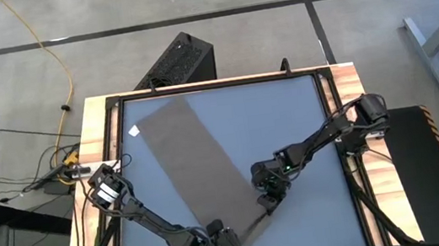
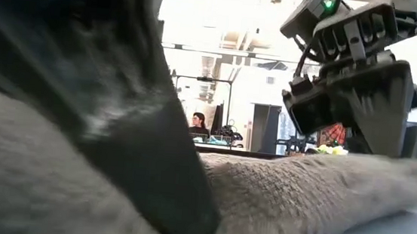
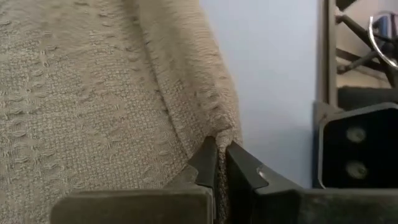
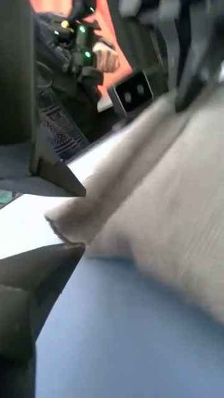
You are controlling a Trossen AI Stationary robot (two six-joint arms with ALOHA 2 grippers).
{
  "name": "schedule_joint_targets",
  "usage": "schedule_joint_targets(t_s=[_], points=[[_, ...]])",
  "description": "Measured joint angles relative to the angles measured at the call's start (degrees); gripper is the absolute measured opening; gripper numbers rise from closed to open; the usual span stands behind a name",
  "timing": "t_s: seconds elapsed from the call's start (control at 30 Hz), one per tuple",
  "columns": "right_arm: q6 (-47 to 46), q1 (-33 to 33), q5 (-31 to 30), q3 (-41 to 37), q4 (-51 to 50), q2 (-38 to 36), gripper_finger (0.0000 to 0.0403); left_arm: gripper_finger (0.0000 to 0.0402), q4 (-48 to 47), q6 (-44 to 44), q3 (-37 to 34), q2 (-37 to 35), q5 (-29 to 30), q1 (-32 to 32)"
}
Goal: Roll towel into tight, uniform cylinder
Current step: Roll the gray towel
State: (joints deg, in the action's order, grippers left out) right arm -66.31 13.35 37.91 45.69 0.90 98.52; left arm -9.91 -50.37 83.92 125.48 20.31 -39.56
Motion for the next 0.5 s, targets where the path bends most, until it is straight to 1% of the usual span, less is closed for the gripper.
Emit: schedule_joint_targets(t_s=[0.1,0.27,0.37,0.43,0.5], points=[[2.6,-0.78,-0.43,0.0,-3.72,-3.95,0.0172,0.0001,-1.29,0.04,0.0,-0.98,-0.41,-0.08],[10.63,-1.52,-6.78,0.0,-13.63,-11.8,0.0175,0.0,-5.33,-0.09,-0.04,-3.02,0.58,-0.08],[16.62,0.68,-14.75,-0.37,-18.23,-16.85,0.0172,0.0,-5.36,-0.44,-0.04,-3.29,0.73,-0.08],[19.01,3.95,-21.37,-1.54,-18.44,-20.22,0.0172,0.0,-5.23,-0.99,-0.4,-3.29,0.41,-0.08],[20.43,8.16,-29.36,-2.74,-18.74,-23.13,0.0171,0.0,-3.79,-2.07,-1.53,-3.29,0.42,-0.05]])
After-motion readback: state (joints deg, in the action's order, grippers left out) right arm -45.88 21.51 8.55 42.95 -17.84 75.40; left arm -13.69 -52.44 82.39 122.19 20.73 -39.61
